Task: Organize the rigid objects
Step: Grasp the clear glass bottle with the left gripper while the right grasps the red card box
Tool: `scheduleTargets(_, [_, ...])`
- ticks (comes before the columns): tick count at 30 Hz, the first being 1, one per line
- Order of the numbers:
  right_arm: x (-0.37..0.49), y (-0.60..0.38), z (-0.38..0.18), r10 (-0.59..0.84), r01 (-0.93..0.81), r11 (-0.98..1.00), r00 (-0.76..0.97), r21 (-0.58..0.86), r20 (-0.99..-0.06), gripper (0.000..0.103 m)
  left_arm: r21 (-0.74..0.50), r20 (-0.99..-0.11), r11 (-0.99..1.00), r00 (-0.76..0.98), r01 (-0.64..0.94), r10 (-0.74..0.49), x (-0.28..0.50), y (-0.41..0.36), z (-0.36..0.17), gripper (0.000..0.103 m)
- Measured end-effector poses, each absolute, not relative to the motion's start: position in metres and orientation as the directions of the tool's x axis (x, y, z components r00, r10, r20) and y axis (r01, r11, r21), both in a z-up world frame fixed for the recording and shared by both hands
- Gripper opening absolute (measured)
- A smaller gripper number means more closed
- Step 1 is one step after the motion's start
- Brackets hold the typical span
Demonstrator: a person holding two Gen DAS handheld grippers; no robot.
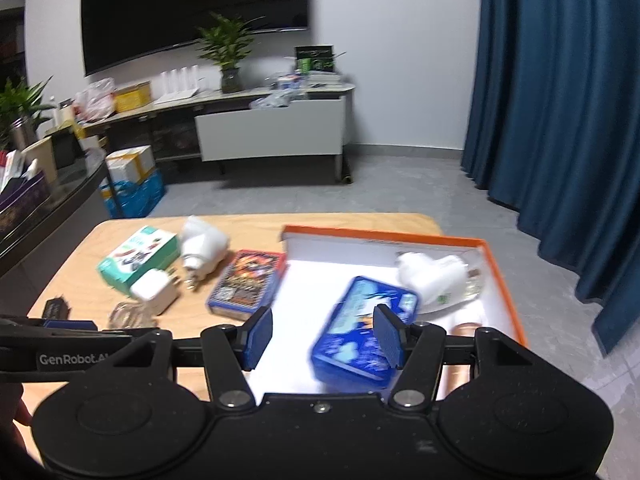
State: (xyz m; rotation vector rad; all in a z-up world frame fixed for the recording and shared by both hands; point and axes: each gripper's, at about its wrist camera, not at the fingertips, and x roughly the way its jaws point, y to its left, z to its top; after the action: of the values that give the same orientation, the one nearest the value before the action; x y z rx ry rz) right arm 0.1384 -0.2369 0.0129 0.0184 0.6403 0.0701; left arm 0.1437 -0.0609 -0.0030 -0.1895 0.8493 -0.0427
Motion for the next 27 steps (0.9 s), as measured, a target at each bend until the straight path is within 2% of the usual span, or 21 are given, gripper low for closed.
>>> scheduleTargets(12, [0.14,-0.215,0.002,0.11,-0.109,0.993,0.777,0.041,-0.619,0.068,-0.171,-0.76,0.978,0.648,-0.118,-0.055,0.142,-0.018,-0.025,0.083])
scheduleTargets(27, [0.151,-0.218,-0.008,0.119,-0.104,0.993,0.765,0.06,-0.634,0.068,-0.144,-0.779,0.984,0.626,-0.104,-0.047,0.172,-0.029,-0.04,0.083])
